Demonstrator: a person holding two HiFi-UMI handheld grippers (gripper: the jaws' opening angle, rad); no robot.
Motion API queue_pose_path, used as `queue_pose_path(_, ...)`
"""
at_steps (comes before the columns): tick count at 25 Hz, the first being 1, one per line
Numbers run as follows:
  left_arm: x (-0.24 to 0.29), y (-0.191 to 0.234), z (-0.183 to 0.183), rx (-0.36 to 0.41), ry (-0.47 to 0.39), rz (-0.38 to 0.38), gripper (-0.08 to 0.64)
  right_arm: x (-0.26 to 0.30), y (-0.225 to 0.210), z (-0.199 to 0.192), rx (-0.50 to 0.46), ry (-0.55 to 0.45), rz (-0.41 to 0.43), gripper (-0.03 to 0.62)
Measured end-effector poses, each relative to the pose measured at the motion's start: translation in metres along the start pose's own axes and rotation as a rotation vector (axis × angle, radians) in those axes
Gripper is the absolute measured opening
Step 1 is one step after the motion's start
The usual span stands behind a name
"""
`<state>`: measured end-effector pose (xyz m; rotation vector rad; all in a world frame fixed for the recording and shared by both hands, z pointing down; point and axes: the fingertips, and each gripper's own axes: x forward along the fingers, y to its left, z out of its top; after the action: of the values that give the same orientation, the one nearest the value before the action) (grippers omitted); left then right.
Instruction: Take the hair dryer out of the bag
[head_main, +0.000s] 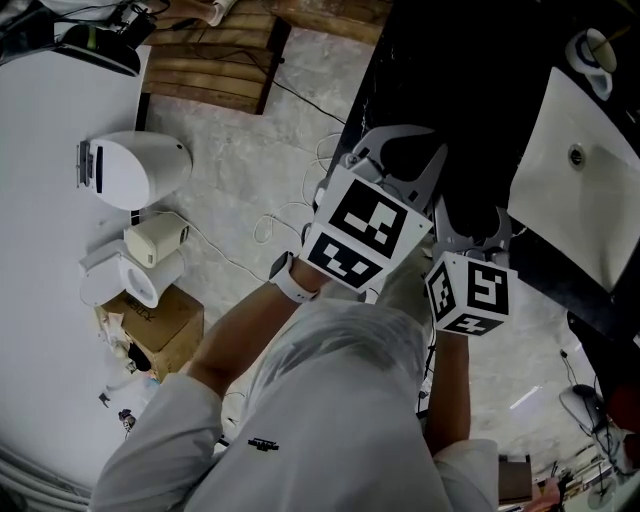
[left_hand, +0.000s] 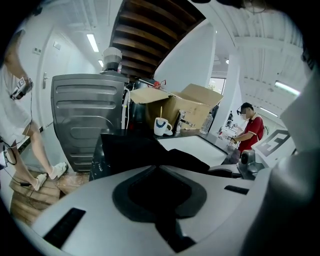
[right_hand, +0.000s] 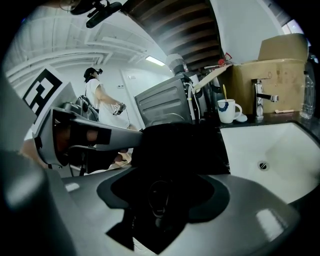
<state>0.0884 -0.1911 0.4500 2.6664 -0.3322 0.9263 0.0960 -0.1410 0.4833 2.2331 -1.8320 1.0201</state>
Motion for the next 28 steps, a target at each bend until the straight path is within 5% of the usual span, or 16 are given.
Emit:
queue_pose_path(19,0.011,0.024,0.005,-0.031,-0.008,-0.001,0.02,0.043,-0.014,-0.013,-0.034,0.173,-0.099,0.284)
queue_pose_path(28,0.004,0.012,0.031,-0.005,-0.127,-0.061,0.02,0.05,-0.012,-0.021,-0.028,0.234,-0.086,0.289)
